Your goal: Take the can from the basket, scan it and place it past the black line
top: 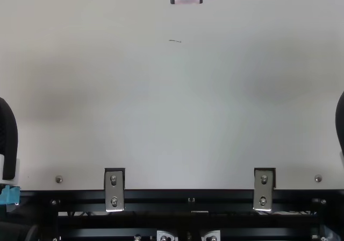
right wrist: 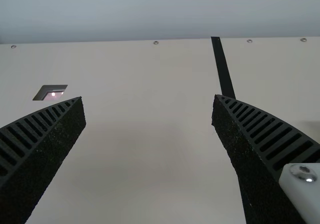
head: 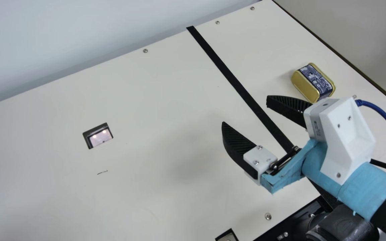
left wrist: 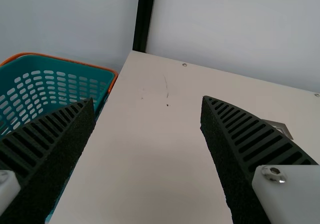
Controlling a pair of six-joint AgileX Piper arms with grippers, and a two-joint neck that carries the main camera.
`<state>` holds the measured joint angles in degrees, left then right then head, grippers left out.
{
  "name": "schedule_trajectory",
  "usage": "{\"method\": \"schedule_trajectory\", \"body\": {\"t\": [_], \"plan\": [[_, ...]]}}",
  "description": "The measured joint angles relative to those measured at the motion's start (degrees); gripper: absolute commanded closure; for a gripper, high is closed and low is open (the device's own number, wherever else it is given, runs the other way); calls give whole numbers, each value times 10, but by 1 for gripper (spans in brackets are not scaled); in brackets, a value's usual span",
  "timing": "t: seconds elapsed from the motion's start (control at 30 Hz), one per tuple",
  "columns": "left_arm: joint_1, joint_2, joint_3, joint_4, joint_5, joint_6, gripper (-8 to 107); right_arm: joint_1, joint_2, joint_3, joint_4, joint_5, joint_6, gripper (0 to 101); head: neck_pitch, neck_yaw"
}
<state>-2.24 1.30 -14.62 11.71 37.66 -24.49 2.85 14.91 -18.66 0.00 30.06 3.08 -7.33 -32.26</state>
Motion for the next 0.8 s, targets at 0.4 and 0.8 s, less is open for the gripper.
{"method": "schedule_trajectory", "body": {"t": [0.4,0.8], "plan": [[0,0,0,0,0,0,9,0,0,0,0,0,0,0,-3,18],[0,0,0,0,0,0,9,0,0,0,0,0,0,0,-44,217]]}}
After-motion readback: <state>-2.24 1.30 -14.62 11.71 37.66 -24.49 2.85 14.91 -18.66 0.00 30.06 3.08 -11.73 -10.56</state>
